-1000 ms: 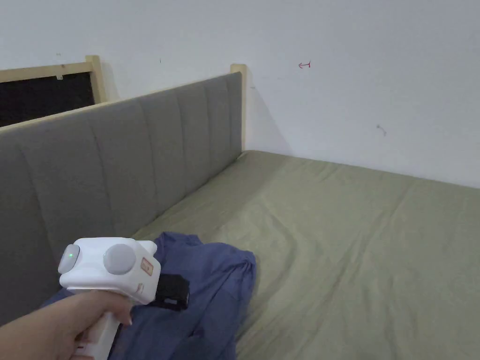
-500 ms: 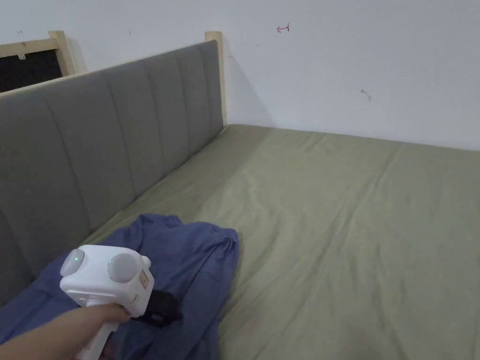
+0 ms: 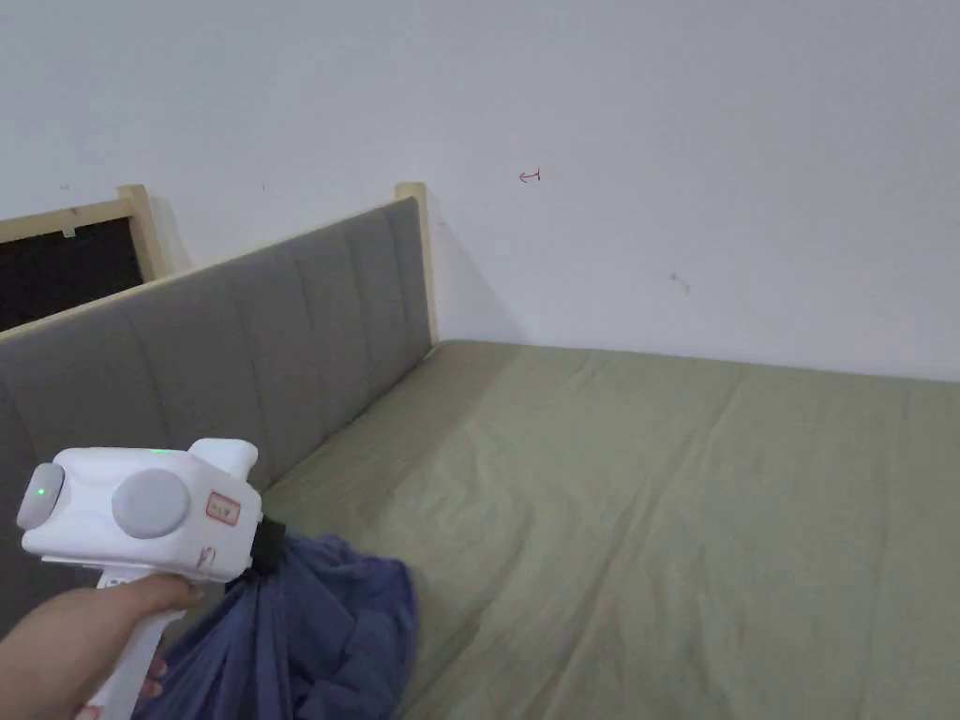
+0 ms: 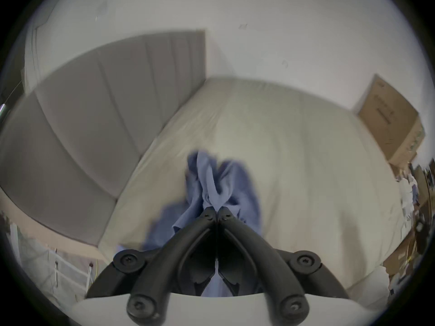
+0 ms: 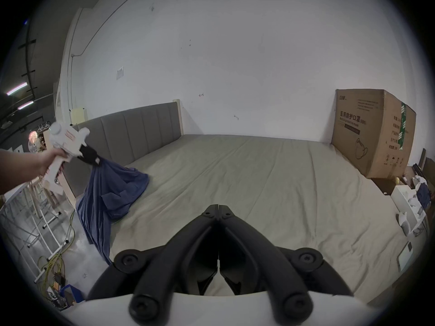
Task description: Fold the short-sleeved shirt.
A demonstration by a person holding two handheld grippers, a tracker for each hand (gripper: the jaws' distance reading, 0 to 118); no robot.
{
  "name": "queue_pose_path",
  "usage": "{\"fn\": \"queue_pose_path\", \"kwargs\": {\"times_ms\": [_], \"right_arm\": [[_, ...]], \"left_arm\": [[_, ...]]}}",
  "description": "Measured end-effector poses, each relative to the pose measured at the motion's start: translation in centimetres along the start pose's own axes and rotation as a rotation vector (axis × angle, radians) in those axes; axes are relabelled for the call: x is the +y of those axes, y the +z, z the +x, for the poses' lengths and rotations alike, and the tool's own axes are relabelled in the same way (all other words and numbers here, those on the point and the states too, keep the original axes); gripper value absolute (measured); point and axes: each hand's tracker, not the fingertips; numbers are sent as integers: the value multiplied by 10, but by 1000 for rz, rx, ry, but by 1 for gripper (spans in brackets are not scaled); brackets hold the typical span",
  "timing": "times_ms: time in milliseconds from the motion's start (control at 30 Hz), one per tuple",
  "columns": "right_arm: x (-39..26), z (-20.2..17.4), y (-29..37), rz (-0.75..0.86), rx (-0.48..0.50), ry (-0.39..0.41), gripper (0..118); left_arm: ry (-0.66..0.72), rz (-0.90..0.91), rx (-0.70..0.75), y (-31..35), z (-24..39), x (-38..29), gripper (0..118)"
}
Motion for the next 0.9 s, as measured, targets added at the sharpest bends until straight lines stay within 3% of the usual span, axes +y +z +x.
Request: {"fn": "queue_pose_path", "kwargs": {"times_ms": [233, 500, 700, 900], "right_arm": [[-1, 26, 42, 41, -40, -39, 0], [-5, 72, 86, 91, -154, -101, 0], [-17, 108, 99, 79, -243, -153, 0], [-39, 135, 96, 30, -307, -178, 0]], "left_arm": [[-156, 204, -283, 116, 117, 59, 0], [-224, 166, -603, 141, 267, 73, 0], [-319, -11, -755, 67, 380, 21, 0], [-314, -284, -653, -70, 435, -75, 2]]}}
